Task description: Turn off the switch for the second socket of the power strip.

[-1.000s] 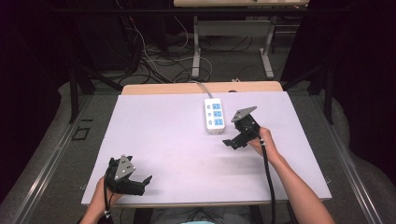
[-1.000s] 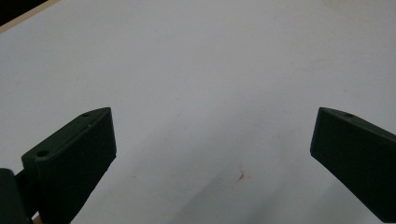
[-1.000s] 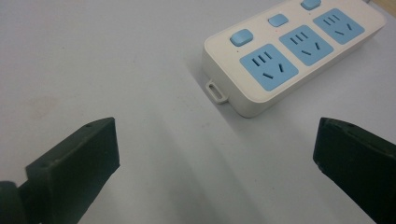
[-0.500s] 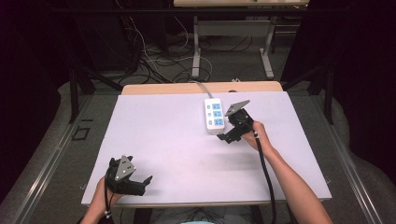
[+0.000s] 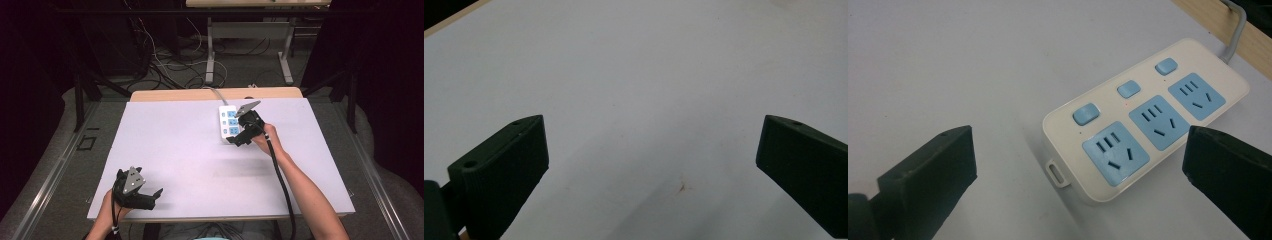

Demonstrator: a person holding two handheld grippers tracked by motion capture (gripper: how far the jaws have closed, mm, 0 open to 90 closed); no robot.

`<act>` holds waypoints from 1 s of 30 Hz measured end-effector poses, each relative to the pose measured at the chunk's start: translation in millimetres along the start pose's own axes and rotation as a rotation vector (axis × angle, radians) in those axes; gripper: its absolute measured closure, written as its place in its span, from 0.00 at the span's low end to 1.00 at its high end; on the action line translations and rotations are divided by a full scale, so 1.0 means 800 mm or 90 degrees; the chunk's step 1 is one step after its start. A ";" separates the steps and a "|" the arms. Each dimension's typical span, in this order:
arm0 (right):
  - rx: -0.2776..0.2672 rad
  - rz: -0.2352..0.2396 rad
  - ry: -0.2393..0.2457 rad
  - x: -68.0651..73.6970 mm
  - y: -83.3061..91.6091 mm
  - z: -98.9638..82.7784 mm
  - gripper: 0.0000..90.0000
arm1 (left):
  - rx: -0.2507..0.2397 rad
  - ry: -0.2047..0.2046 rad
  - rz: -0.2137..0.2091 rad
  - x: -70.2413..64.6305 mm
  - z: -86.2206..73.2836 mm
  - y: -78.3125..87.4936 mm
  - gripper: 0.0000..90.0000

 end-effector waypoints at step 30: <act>0.021 -0.008 -0.038 -0.026 -0.043 0.031 0.00 | -0.003 -0.002 -0.005 -0.003 0.001 0.001 0.00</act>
Point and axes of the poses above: each handheld gripper's, and its own axes: y roughly backward along the jaws, z roughly out of its top, x roughly to its left, the point moved 9 cm from there along -y, roughly forward along the jaws, and after that the axes turned 3 degrees about -x, right-handed, at the moved point
